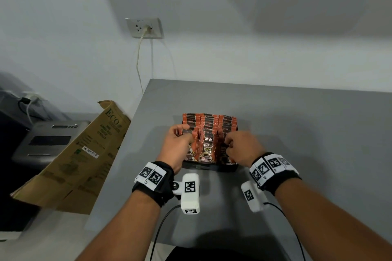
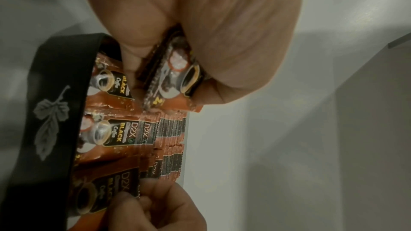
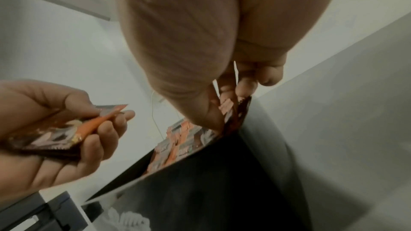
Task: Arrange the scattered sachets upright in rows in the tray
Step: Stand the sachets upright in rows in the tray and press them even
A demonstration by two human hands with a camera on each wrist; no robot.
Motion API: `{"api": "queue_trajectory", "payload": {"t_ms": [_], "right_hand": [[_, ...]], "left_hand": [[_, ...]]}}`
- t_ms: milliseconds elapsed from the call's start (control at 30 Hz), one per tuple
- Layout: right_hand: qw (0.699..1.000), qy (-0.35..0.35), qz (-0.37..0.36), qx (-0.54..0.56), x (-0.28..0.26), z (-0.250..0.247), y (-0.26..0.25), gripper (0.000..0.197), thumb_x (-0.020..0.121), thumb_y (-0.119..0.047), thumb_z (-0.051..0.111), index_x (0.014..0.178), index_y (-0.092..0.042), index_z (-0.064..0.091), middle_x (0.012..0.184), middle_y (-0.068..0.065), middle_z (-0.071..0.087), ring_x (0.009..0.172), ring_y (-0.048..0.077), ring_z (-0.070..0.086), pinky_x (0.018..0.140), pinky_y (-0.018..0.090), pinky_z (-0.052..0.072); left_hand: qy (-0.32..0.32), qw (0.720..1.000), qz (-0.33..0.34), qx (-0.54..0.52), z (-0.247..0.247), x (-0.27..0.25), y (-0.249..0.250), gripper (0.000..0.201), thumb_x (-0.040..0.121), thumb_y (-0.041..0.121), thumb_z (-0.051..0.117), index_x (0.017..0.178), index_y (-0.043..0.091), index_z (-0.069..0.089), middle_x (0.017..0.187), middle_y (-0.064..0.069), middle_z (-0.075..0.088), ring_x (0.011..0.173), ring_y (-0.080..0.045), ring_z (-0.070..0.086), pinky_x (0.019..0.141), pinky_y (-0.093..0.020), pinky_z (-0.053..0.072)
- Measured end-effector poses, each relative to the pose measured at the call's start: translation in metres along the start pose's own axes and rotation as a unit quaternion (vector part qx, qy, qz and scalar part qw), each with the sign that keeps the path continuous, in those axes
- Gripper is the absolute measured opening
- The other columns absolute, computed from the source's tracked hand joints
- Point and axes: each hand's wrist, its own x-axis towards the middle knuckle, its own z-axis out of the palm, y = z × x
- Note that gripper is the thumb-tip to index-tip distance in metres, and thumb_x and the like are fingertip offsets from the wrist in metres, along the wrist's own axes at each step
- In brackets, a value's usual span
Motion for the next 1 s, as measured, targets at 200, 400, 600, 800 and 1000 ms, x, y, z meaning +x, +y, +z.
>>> {"api": "queue_trajectory", "payload": {"t_ms": [200, 400, 600, 800, 1000], "right_hand": [[0.999, 0.04, -0.001, -0.018, -0.003, 0.011, 0.003, 0.016, 0.083, -0.016, 0.07, 0.098, -0.016, 0.065, 0.105, -0.001, 0.057, 0.098, 0.019, 0.054, 0.082, 0.026, 0.044], [0.98, 0.118, -0.043, 0.154, -0.012, -0.01, -0.012, 0.017, 0.082, -0.024, 0.073, 0.099, -0.023, 0.068, 0.1, -0.01, 0.059, 0.09, 0.005, 0.054, 0.082, 0.016, 0.044], [0.963, 0.071, -0.077, 0.249, -0.003, -0.022, -0.039, 0.019, 0.085, -0.008, 0.072, 0.087, -0.027, 0.072, 0.082, -0.011, 0.07, 0.075, -0.001, 0.064, 0.07, 0.012, 0.047], [0.991, 0.016, -0.029, 0.131, 0.008, -0.006, -0.036, 0.027, 0.09, -0.002, 0.062, 0.087, -0.029, 0.06, 0.084, -0.012, 0.064, 0.076, 0.009, 0.066, 0.063, 0.016, 0.049], [0.998, -0.03, -0.051, 0.007, 0.011, 0.011, -0.049, 0.033, 0.084, -0.001, 0.055, 0.091, -0.032, 0.062, 0.099, -0.007, 0.068, 0.097, 0.02, 0.062, 0.094, 0.04, 0.051]], "left_hand": [[0.005, 0.999, 0.009, 0.036, -0.004, -0.001, -0.005, 0.044, 0.078, -0.016, 0.059, 0.109, 0.015, 0.055, 0.09, -0.01, 0.072, 0.066, -0.02, 0.063, 0.057, -0.028, 0.051], [-0.053, 0.995, 0.04, 0.081, 0.003, -0.001, -0.009, 0.053, 0.073, -0.016, 0.073, 0.114, 0.014, 0.057, 0.104, -0.015, 0.072, 0.082, -0.025, 0.071, 0.074, -0.038, 0.059], [-0.067, 0.994, 0.042, 0.078, 0.01, 0.0, -0.006, 0.048, 0.076, -0.011, 0.074, 0.116, 0.01, 0.057, 0.098, -0.016, 0.07, 0.069, -0.027, 0.067, 0.069, -0.042, 0.056], [0.041, 0.997, 0.005, -0.072, -0.014, 0.004, 0.008, 0.029, 0.088, -0.01, 0.043, 0.103, 0.01, 0.057, 0.08, -0.013, 0.068, 0.067, -0.021, 0.06, 0.06, -0.03, 0.052], [0.049, 0.998, 0.015, -0.034, -0.019, 0.002, 0.005, 0.032, 0.089, -0.012, 0.042, 0.108, 0.01, 0.054, 0.078, -0.01, 0.068, 0.066, -0.022, 0.063, 0.068, -0.036, 0.052]]}}
